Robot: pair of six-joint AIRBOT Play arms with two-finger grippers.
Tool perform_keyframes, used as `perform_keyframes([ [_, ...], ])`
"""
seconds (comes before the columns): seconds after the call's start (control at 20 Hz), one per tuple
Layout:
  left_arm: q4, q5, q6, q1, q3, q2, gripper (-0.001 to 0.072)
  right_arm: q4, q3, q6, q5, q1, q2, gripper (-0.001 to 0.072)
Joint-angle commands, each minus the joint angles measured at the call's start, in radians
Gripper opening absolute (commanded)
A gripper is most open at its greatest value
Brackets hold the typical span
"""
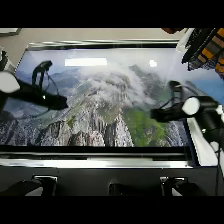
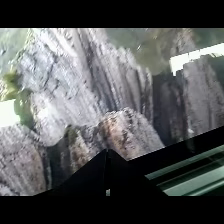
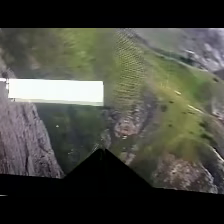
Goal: Fold the clothes and pants, and hang the long-sleeved shirts on hangers.
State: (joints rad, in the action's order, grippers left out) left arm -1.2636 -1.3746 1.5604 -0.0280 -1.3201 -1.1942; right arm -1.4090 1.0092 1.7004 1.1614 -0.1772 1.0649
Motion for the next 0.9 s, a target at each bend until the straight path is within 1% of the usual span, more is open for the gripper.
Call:
perform_keyframes([
  [0.0, -0.128, 0.100, 0.070, -0.017, 0.205, 0.119, 0.0018, -0.044, 0.001, -0.014, -0.058, -0.182, -0.001, 0.0030],
  [0.15, -0.175, 0.084, 0.079, -0.017, 0.223, 0.127, 0.0021, -0.039, 0.001, -0.010, -0.051, -0.181, -0.001, 0.0029],
  [0.85, -0.177, 0.084, 0.082, -0.017, 0.223, 0.126, 0.0021, -0.042, 0.001, -0.010, -0.036, -0.181, -0.001, 0.0029],
])
